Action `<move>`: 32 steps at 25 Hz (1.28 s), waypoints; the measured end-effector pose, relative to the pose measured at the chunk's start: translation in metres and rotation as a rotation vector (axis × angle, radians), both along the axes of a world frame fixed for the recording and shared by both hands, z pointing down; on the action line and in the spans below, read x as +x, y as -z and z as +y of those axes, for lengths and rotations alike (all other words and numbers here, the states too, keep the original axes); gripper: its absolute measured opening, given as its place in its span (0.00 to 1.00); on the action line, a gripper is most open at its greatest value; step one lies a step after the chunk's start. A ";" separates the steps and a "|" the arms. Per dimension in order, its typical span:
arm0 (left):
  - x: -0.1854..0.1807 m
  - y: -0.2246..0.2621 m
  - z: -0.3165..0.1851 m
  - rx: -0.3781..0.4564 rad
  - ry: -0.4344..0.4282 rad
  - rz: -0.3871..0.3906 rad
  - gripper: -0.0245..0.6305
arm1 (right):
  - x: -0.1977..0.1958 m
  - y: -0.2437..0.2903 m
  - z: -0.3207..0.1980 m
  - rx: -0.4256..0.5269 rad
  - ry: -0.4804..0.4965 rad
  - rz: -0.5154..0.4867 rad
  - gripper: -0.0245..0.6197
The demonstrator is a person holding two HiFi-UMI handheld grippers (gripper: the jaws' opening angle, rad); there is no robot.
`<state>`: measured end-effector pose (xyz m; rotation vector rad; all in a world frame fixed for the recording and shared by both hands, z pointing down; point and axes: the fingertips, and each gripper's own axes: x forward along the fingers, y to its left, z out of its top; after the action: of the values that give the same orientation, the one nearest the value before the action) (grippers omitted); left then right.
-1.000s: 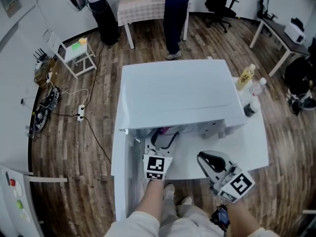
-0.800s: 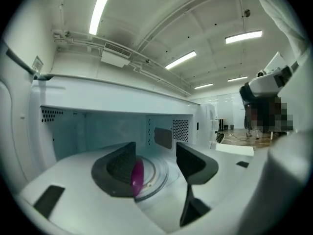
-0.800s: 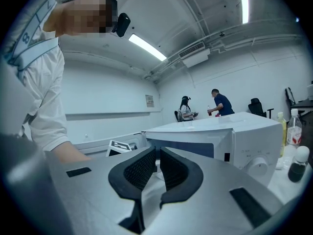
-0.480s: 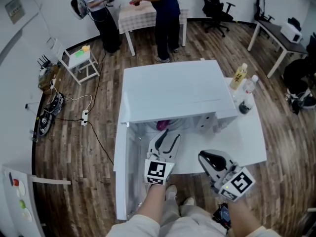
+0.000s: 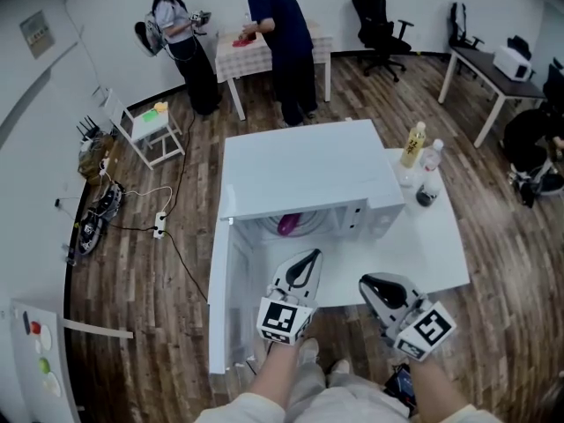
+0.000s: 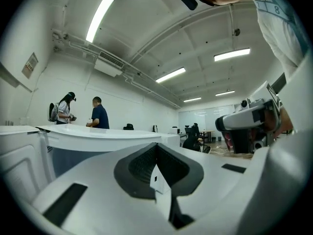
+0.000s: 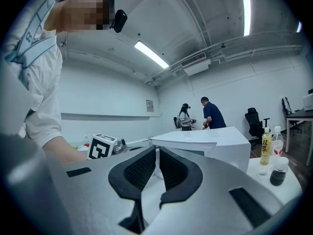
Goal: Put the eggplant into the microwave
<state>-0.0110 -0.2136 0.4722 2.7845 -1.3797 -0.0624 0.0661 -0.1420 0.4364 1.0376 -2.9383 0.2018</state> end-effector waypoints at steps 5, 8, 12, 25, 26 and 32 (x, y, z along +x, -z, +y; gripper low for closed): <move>0.028 0.018 0.036 0.000 -0.090 0.026 0.04 | 0.016 0.010 0.016 0.009 -0.013 -0.001 0.09; 0.051 0.029 0.059 -0.001 -0.170 0.027 0.04 | 0.026 0.014 0.024 0.014 -0.018 -0.001 0.09; 0.076 0.043 0.087 0.006 -0.266 0.030 0.04 | 0.036 0.018 0.036 0.017 -0.018 0.004 0.09; 0.107 0.087 0.163 0.070 -0.519 0.094 0.04 | 0.049 0.045 0.074 0.069 0.017 -0.006 0.09; 0.109 0.089 0.167 0.078 -0.535 0.095 0.04 | 0.048 0.047 0.075 0.070 0.022 -0.006 0.09; 0.108 0.108 0.180 0.099 -0.593 0.147 0.04 | 0.046 0.061 0.080 0.091 0.037 -0.007 0.09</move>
<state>0.0967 -0.0339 0.3642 3.0652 -0.4964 -0.3133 0.1116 -0.0620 0.3759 0.9932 -2.9964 0.0716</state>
